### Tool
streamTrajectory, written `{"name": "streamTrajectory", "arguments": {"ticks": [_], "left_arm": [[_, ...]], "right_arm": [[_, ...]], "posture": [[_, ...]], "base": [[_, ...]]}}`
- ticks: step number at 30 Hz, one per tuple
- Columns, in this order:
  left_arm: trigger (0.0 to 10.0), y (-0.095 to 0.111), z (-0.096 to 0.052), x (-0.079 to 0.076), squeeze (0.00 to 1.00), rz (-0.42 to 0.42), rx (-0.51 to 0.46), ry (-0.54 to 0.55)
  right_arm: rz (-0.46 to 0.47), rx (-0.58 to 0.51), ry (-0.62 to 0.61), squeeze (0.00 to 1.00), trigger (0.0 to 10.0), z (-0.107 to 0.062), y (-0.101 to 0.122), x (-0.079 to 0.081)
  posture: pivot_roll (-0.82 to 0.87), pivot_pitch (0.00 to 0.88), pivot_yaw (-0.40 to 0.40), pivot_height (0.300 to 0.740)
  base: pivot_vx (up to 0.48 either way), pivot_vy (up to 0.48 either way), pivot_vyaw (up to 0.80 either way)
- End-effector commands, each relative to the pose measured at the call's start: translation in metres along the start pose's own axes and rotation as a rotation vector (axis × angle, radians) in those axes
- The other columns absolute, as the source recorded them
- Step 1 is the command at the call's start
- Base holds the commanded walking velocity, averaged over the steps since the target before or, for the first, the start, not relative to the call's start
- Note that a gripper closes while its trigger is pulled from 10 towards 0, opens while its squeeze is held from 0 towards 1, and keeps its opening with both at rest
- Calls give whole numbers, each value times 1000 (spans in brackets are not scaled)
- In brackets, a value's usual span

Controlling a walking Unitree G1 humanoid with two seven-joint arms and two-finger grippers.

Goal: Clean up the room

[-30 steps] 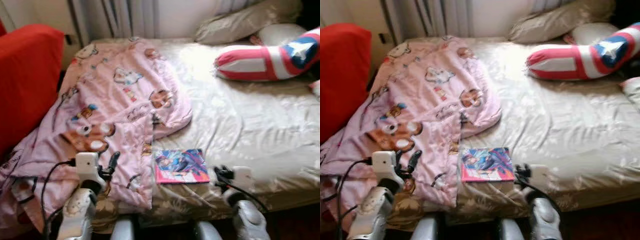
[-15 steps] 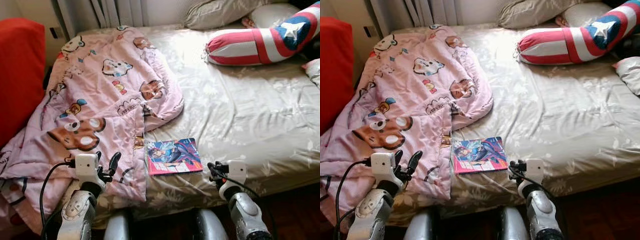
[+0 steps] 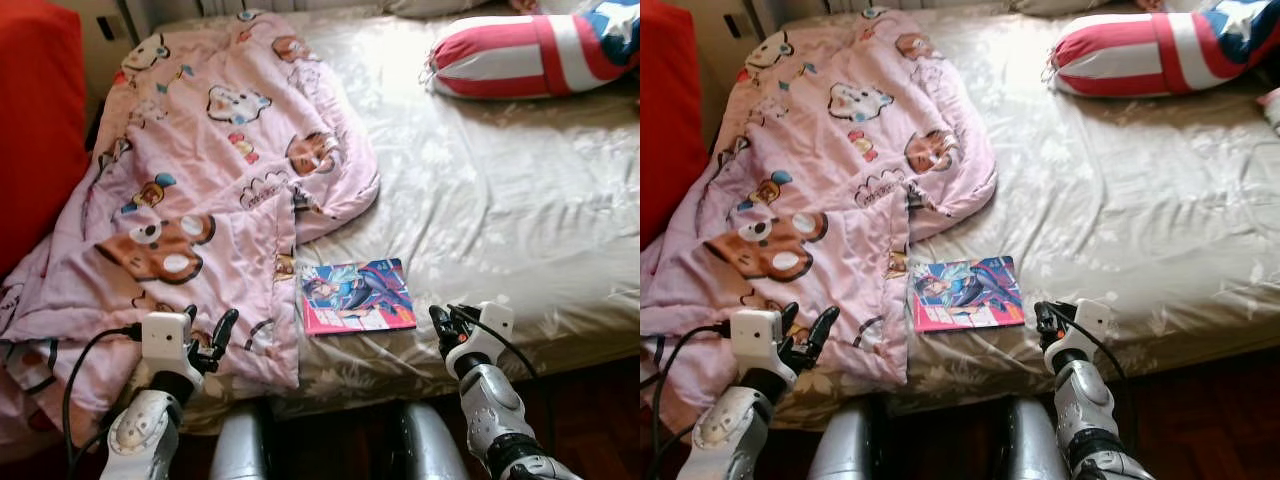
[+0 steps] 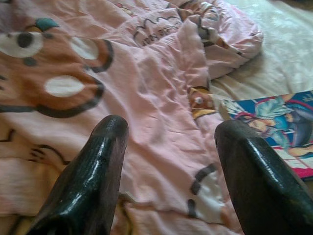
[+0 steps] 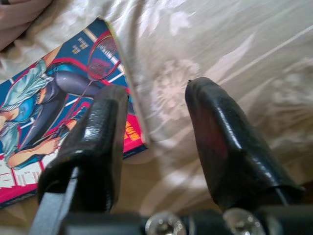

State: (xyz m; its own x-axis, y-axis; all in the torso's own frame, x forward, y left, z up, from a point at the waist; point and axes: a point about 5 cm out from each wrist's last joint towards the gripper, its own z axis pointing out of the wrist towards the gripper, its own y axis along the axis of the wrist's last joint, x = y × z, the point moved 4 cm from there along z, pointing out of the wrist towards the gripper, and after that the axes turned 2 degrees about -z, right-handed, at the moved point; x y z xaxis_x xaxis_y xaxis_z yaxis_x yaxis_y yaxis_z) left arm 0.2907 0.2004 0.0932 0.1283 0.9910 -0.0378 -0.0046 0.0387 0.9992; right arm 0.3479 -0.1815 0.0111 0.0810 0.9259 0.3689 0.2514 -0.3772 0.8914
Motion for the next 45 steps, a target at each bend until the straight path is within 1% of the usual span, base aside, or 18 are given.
{"name": "streamTrajectory", "arguments": {"ticks": [1,2,4,9,10,17,19,22,26,34,38,40,43,45], "left_arm": [[10000,-1,-5,2,0,22,24,3],[10000,-1,-5,2,0,22,24,3],[10000,4,-8,2,0,33,18,1],[10000,9,-13,1,0,42,14,-1],[10000,9,-16,0,0,43,17,-1],[10000,9,-26,2,0,51,41,7],[10000,9,-26,2,0,51,41,7],[10000,11,-33,5,0,63,59,18],[10000,12,-40,6,0,66,82,24],[10000,13,-44,8,0,71,95,35],[10000,14,-45,9,0,73,101,41],[10000,14,-45,9,0,72,102,40],[10000,15,-43,6,0,71,98,34],[10000,16,-43,5,0,70,99,34]], "right_arm": [[23,22,1,1000,10000,0,-6,3],[23,22,1,1000,10000,0,-6,3],[30,12,16,1000,10000,3,-3,9],[37,-13,39,1000,10000,6,4,17],[31,-15,42,0,10000,8,6,19],[37,-20,39,0,10000,13,14,22],[37,-20,39,0,10000,13,14,22],[67,-45,54,0,10000,17,22,27],[83,-68,63,0,10000,18,27,29],[97,-100,35,0,10000,17,33,21],[117,-145,8,0,10000,16,39,15],[108,-126,0,0,10000,16,35,13],[106,-90,19,0,10000,13,25,16],[107,-78,19,0,10000,13,22,16]], "posture": [[216,276,19,591],[216,276,19,591],[236,300,27,591],[251,313,29,591],[253,313,31,591],[276,325,41,591],[276,325,41,591],[301,347,58,591],[309,353,63,591],[323,357,64,591],[318,355,64,591],[318,355,64,591],[317,356,65,591],[321,360,67,591]], "base": [[0,0,0],[0,0,0],[0,0,0],[0,0,0],[0,0,0],[0,0,0],[0,0,0],[0,0,0],[0,0,0],[0,0,0],[0,0,0],[0,0,0],[0,0,0],[0,0,0]]}}
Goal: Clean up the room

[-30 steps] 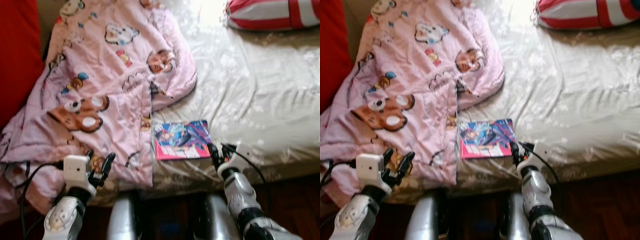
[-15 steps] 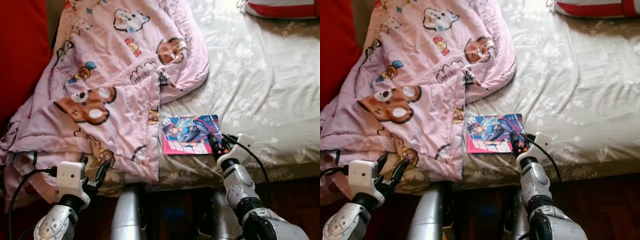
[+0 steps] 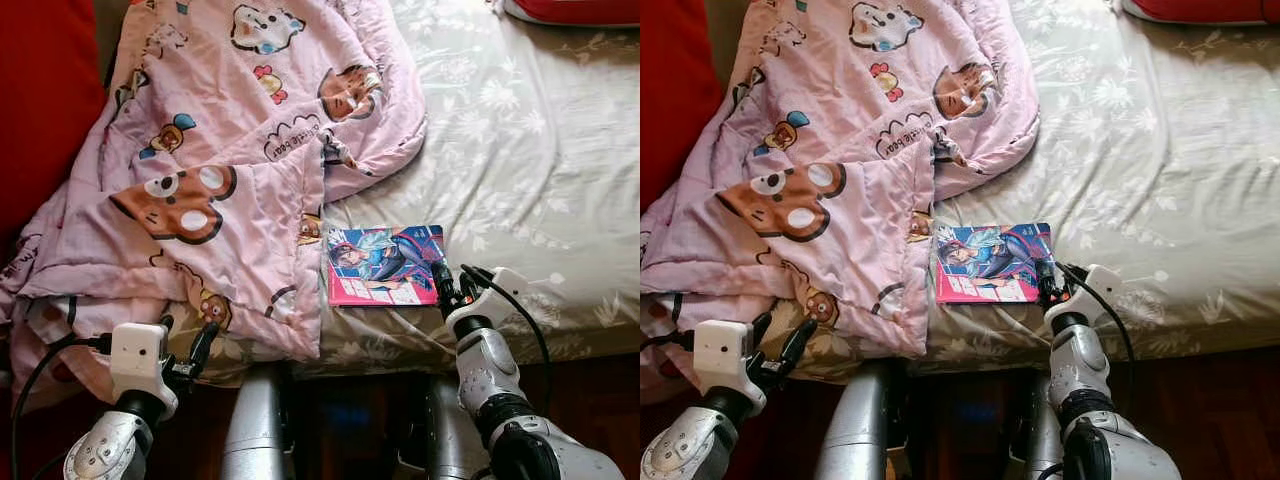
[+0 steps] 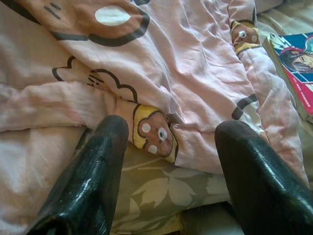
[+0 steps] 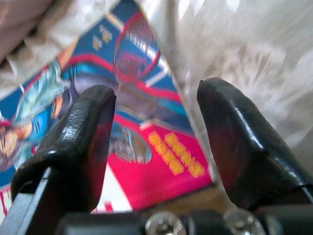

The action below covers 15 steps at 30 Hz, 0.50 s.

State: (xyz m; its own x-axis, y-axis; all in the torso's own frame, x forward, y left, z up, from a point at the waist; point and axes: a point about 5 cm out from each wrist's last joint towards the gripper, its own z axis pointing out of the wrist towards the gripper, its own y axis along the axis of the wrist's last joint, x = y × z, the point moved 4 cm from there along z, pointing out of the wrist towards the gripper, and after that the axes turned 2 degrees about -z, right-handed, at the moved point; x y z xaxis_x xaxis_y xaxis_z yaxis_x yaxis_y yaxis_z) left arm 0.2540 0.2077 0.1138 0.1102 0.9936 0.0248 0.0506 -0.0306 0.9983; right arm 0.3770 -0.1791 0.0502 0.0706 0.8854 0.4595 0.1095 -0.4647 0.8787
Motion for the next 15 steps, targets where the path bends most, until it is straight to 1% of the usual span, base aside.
{"name": "streamTrajectory", "arguments": {"ticks": [1,4,10,15], "left_arm": [[10000,-6,-5,3,0,7,36,13],[10000,-4,-6,3,0,6,34,12],[10000,-4,-9,5,0,5,45,12],[10000,-3,-10,5,0,6,48,12]], "right_arm": [[11,59,-13,0,10000,-8,-18,-5],[10,72,0,0,10000,-10,-23,-3],[23,90,-8,0,10000,-13,-30,-5],[57,98,-33,0,10000,-16,-34,-10]], "posture": [[321,360,67,591],[325,366,72,591],[339,371,79,591],[349,374,82,591]], "base": [[0,0,0],[0,0,0],[0,0,0],[0,0,0]]}}
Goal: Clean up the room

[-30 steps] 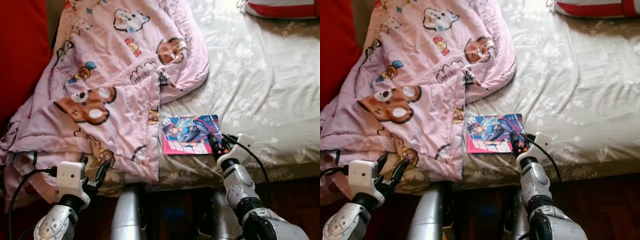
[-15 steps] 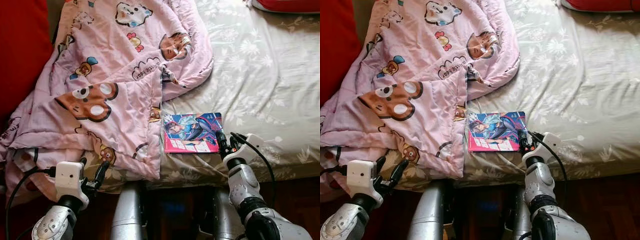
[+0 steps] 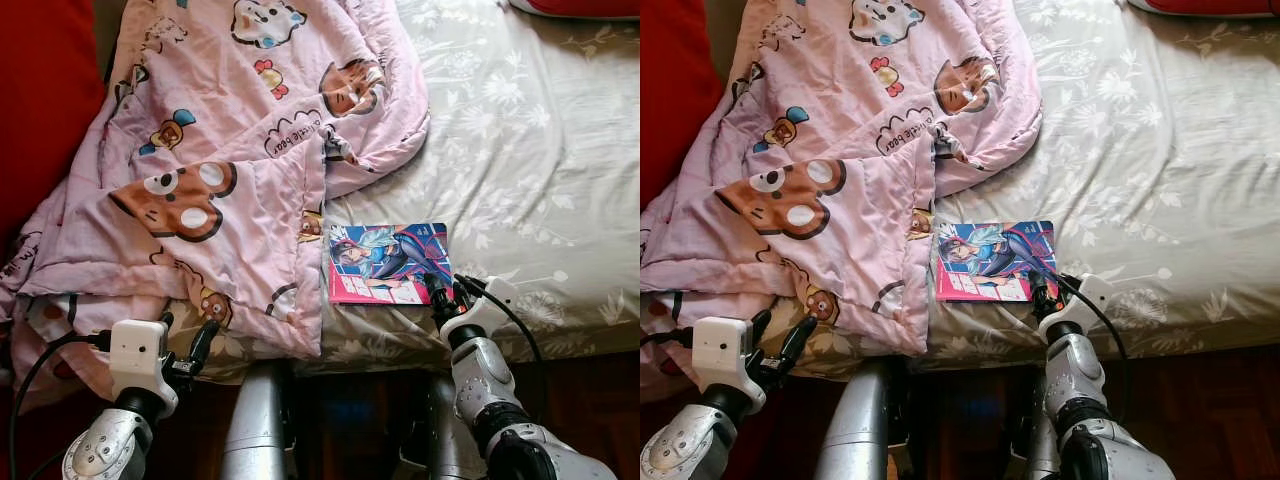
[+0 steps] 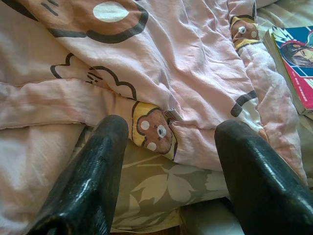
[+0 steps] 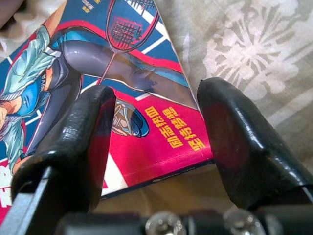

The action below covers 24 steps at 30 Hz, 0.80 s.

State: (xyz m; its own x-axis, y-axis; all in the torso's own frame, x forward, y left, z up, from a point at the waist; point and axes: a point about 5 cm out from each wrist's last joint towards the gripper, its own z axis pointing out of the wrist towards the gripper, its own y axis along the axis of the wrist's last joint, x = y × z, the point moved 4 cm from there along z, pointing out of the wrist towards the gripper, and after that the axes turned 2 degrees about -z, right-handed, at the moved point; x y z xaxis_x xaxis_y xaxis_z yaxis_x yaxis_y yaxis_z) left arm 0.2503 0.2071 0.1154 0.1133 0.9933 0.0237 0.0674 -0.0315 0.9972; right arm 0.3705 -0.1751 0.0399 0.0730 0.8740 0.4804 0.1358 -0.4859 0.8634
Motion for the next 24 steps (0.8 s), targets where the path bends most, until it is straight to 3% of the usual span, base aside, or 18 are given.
{"name": "streamTrajectory", "arguments": {"ticks": [1,10,15,24], "left_arm": [[10000,-5,-7,5,0,9,33,12],[10000,-2,-8,7,0,12,35,12],[10000,-1,-7,6,0,1,33,14],[10000,0,-10,7,0,8,41,15]], "right_arm": [[63,69,-50,0,10000,-12,-24,-12],[188,50,-106,0,10000,-19,-30,-22],[208,66,-110,0,10000,-22,-38,-22],[469,31,-52,0,10000,-19,-37,-12]], "posture": [[353,375,85,591],[361,381,96,591],[376,382,101,591],[379,383,104,591]], "base": [[0,0,0],[0,0,0],[0,0,0],[0,0,0]]}}
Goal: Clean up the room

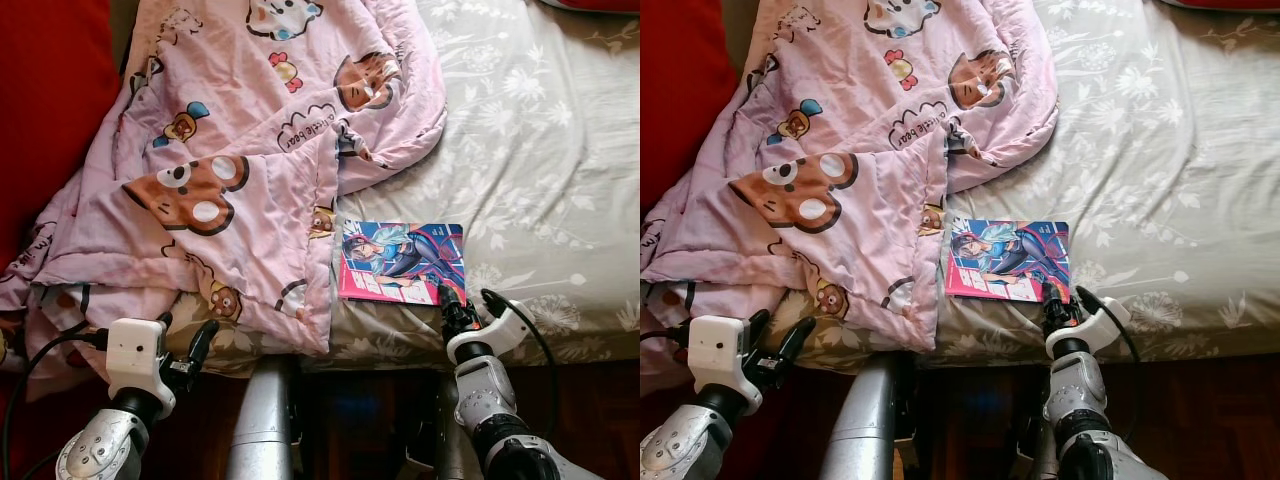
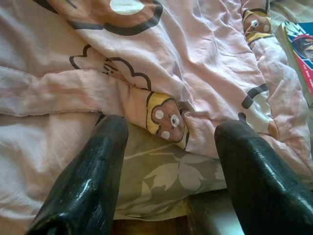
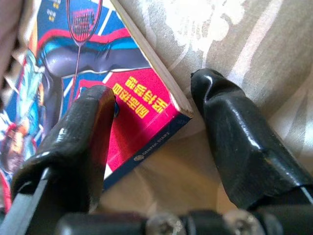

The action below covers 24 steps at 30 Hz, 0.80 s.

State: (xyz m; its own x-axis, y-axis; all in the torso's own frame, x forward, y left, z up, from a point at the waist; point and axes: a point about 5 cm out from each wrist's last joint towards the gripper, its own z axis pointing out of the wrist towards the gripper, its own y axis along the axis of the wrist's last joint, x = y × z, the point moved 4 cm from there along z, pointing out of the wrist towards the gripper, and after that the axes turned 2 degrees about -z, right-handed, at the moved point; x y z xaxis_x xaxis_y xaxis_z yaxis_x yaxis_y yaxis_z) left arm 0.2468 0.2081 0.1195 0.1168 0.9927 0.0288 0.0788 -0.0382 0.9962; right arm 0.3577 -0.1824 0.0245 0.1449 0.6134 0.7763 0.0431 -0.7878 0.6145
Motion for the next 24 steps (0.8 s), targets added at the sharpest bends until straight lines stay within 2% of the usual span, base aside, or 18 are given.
{"name": "streamTrajectory", "arguments": {"ticks": [1,5,9,15,20,21,23,24], "left_arm": [[10000,-4,-6,7,0,3,29,19],[10000,-3,-6,7,0,4,30,20],[10000,-4,-8,8,0,3,34,22],[10000,-6,-9,6,0,4,40,16],[10000,-7,-9,6,0,3,41,19],[10000,-6,-9,6,0,5,40,19],[10000,-6,-9,5,0,6,40,18],[10000,-6,-9,5,0,6,40,18]], "right_arm": [[83,75,-32,0,10000,-9,-25,-7],[138,70,-17,0,10000,-7,-24,-3],[150,140,47,0,10000,-4,-33,10],[109,188,91,0,10000,-3,-40,20],[114,193,100,0,10000,-3,-40,20],[114,194,97,0,2588,-3,-40,20],[115,194,96,0,2588,-3,-40,20],[118,190,100,0,0,-3,-39,20]], "posture": [[387,380,106,591],[391,379,106,591],[389,380,106,591],[385,385,103,591],[385,383,102,591],[388,387,99,591],[388,387,99,591],[388,385,99,591]], "base": [[0,0,0],[0,0,0],[0,0,0],[0,0,0],[0,0,0],[0,0,0],[0,0,0],[0,0,0]]}}
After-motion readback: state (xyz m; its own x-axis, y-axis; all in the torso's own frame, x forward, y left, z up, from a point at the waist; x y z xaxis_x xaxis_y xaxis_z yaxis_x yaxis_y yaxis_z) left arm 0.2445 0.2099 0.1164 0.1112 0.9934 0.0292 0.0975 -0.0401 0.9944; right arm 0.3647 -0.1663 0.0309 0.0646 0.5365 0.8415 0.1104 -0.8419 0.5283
